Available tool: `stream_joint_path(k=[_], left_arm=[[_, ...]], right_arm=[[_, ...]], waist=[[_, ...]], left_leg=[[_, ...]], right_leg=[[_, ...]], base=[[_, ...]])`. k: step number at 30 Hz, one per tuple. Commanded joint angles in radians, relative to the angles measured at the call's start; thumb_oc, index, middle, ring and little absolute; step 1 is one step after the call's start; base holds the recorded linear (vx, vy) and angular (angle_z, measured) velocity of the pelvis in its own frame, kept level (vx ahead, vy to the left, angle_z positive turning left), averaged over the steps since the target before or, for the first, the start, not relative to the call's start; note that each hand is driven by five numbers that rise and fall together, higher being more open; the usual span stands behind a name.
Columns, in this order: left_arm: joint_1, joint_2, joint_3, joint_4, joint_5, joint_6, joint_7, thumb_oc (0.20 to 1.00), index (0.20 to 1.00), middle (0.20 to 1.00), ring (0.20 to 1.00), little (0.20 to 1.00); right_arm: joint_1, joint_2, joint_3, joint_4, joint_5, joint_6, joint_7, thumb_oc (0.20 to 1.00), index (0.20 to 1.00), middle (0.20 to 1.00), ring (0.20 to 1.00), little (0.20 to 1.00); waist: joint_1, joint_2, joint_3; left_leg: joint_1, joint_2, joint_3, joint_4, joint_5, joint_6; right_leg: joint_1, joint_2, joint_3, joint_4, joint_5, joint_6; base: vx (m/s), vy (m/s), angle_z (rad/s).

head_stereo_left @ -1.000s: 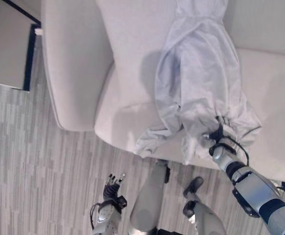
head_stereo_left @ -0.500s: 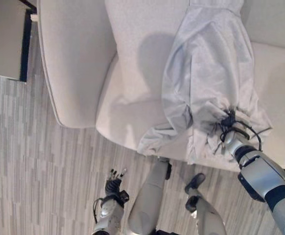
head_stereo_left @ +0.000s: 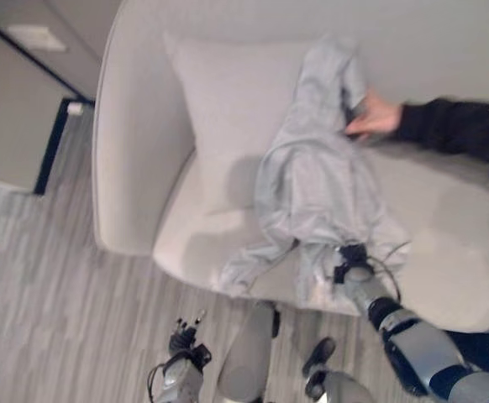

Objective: Hang the clothes on the sofa on the clothes rack.

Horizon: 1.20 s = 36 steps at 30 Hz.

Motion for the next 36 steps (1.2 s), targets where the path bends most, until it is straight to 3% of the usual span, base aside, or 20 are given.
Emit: stream_joint_path(k=[1, 4, 8, 9, 10, 15, 23, 36], left_arm=[[0.012, 0.001, -0.020, -0.004, -0.032, 0.010, 0.018, 1.000, 1.000, 1.000, 1.000, 1.000], [0.036, -0.008, -0.004, -0.016, -0.022, 0.024, 0.013, 1.000, 1.000, 1.000, 1.000, 1.000], [0.055, -0.027, -0.001, 0.022, 0.005, 0.044, -0.027, 1.000, 1.000, 1.000, 1.000, 1.000], [0.058, -0.030, -0.002, 0.030, 0.008, 0.049, -0.032, 1.000, 1.000, 1.000, 1.000, 1.000], [0.058, -0.030, -0.002, 0.030, 0.008, 0.049, -0.032, 1.000, 1.000, 1.000, 1.000, 1.000], [0.071, -0.050, 0.034, 0.146, 0.045, 0.071, -0.062, 1.000, 1.000, 1.000, 1.000, 1.000], [0.068, -0.051, 0.105, 0.253, 0.047, 0.073, -0.060, 1.000, 1.000, 1.000, 1.000, 1.000], [0.040, -0.061, 0.083, 0.277, 0.074, 0.073, -0.048, 1.000, 1.000, 1.000, 1.000, 1.000]], right_arm=[[0.027, -0.044, 0.022, -0.197, 0.141, -0.082, 0.047, 0.200, 0.200, 0.200, 0.200, 0.200], [0.083, -0.089, 0.054, -0.367, 0.151, -0.091, 0.085, 0.200, 0.200, 0.200, 0.200, 0.200], [0.155, -0.121, 0.053, -0.390, 0.124, -0.082, 0.139, 0.200, 0.200, 0.200, 0.200, 0.200], [0.171, -0.121, 0.049, -0.380, 0.123, -0.078, 0.143, 0.780, 0.780, 0.780, 0.780, 0.780], [0.171, -0.121, 0.049, -0.380, 0.123, -0.078, 0.143, 1.000, 1.000, 1.000, 1.000, 1.000], [0.299, -0.141, 0.054, -0.307, 0.065, -0.043, 0.190, 1.000, 1.000, 1.000, 1.000, 1.000], [0.393, -0.137, 0.053, -0.250, 0.039, -0.018, 0.220, 1.000, 1.000, 1.000, 1.000, 1.000], [0.390, -0.115, 0.066, -0.243, 0.019, -0.018, 0.206, 1.000, 1.000, 1.000, 1.000, 1.000]], waist=[[0.014, -0.007, 0.016], [0.000, -0.013, -0.034], [-0.018, -0.006, -0.121], [-0.020, -0.003, -0.132], [-0.020, -0.003, -0.132], [-0.039, 0.016, -0.186], [-0.060, 0.023, -0.226], [-0.081, 0.016, -0.257]], left_leg=[[0.010, 0.081, 0.006, 0.074, -0.096, -0.051], [0.073, 0.083, 0.019, 0.020, -0.053, -0.045], [0.174, 0.099, 0.031, -0.075, -0.006, -0.058], [0.184, 0.101, 0.031, -0.088, 0.000, -0.059], [0.185, 0.101, 0.032, -0.089, 0.000, -0.059], [0.233, 0.109, 0.039, -0.144, 0.029, -0.072], [0.284, 0.115, 0.061, -0.161, 0.022, -0.073], [0.313, 0.113, 0.071, -0.166, 0.009, -0.069]], right_leg=[[-0.018, -0.091, 0.045, -0.066, 0.096, -0.001], [0.022, -0.090, 0.034, -0.067, 0.099, -0.004], [0.094, -0.073, 0.023, -0.077, 0.079, -0.010], [0.103, -0.070, 0.023, -0.079, 0.077, -0.011], [0.104, -0.070, 0.023, -0.079, 0.077, -0.011], [0.139, -0.056, 0.010, -0.087, 0.066, -0.016], [0.160, -0.061, 0.027, -0.086, 0.065, -0.013], [0.171, -0.070, 0.036, -0.081, 0.068, -0.010]], base=[[0.05, -0.072, -0.16], [0.01, -0.042, -0.10], [0.05, -0.059, -0.09], [0.04, -0.026, -0.04], [0.00, 0.000, 0.00], [0.01, -0.004, 0.02], [0.01, 0.002, 0.01], [0.00, 0.003, -0.04]])
